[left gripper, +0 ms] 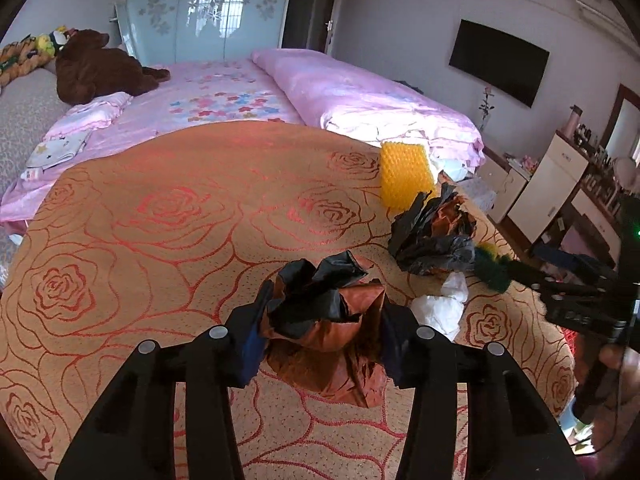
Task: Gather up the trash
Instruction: 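Grasp the brown cloth with the left gripper while the right gripper grasps the green-yellow knit item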
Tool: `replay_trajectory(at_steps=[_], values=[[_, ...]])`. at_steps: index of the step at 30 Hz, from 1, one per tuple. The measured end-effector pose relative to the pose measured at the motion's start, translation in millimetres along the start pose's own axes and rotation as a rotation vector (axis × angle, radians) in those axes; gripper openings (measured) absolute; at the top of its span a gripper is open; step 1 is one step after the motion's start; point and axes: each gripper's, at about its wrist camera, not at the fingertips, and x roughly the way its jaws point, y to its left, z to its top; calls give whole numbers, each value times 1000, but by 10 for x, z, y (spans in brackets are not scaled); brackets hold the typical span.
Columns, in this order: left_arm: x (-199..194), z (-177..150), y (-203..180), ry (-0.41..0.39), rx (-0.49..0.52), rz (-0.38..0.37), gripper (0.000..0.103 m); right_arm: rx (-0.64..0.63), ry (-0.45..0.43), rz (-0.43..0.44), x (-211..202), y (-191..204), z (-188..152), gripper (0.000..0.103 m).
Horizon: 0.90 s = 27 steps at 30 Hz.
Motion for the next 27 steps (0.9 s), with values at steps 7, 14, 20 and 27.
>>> replay_trajectory(at_steps=[7, 14, 20, 27], values=[[-86, 13, -16, -19, 9, -6, 45, -46, 54, 32, 271, 105, 63, 68], [-142, 23, -28, -28, 9, -9, 45, -76, 76, 50, 334, 180, 40, 44], [-187, 28, -89, -39, 19, -19, 45, -42, 58, 50, 193, 121, -50, 43], [-263, 57, -298, -64, 66, -39, 45, 18, 17, 9, -75, -40, -131, 42]])
